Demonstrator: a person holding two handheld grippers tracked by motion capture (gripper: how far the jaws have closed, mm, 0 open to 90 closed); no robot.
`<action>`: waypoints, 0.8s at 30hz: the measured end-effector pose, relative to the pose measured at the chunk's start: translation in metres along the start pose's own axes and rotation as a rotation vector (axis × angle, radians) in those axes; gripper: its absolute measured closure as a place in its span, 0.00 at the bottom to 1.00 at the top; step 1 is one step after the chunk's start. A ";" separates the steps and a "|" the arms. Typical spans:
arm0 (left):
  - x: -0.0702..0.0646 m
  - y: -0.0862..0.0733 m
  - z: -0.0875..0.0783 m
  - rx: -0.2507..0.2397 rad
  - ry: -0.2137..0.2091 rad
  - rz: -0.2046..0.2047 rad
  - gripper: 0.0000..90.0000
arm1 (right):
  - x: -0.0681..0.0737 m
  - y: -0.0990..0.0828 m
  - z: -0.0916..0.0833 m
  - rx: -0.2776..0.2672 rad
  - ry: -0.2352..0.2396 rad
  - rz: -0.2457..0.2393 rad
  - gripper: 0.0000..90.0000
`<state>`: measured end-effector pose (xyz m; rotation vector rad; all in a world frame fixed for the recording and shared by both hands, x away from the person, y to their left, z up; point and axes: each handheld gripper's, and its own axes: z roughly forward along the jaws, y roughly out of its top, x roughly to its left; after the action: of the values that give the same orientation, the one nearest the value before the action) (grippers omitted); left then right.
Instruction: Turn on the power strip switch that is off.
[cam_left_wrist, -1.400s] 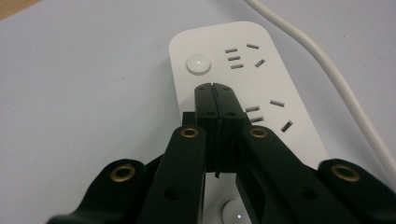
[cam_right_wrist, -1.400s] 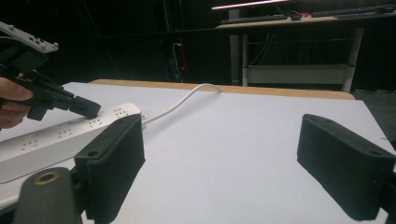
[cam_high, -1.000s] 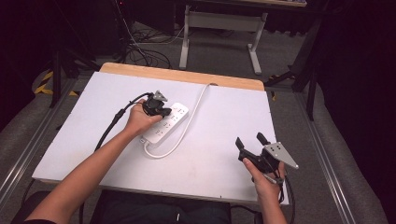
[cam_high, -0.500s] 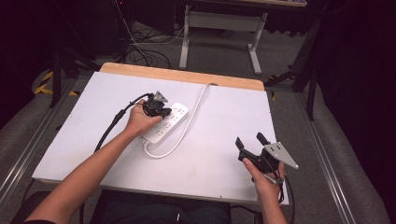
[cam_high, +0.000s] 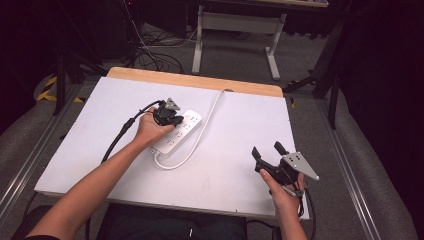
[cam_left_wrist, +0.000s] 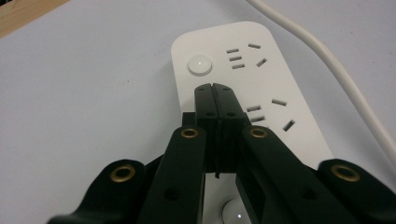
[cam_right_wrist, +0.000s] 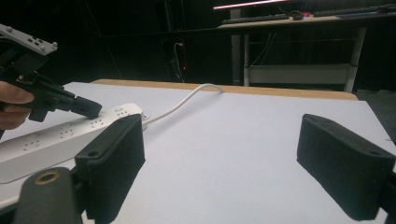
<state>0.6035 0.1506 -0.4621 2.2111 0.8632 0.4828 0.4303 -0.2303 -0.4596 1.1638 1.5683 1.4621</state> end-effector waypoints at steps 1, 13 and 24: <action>0.000 0.000 0.000 -0.002 -0.001 0.001 1.00 | 0.000 0.000 0.000 0.000 0.001 0.001 0.17; 0.004 -0.002 -0.002 -0.014 -0.008 -0.023 1.00 | 0.000 0.000 0.001 0.002 0.004 -0.002 0.18; 0.003 -0.003 -0.004 -0.016 0.004 -0.019 1.00 | 0.000 0.000 0.004 0.004 0.010 -0.001 0.17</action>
<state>0.6017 0.1561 -0.4616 2.1862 0.8791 0.4831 0.4335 -0.2286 -0.4598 1.1594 1.5792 1.4663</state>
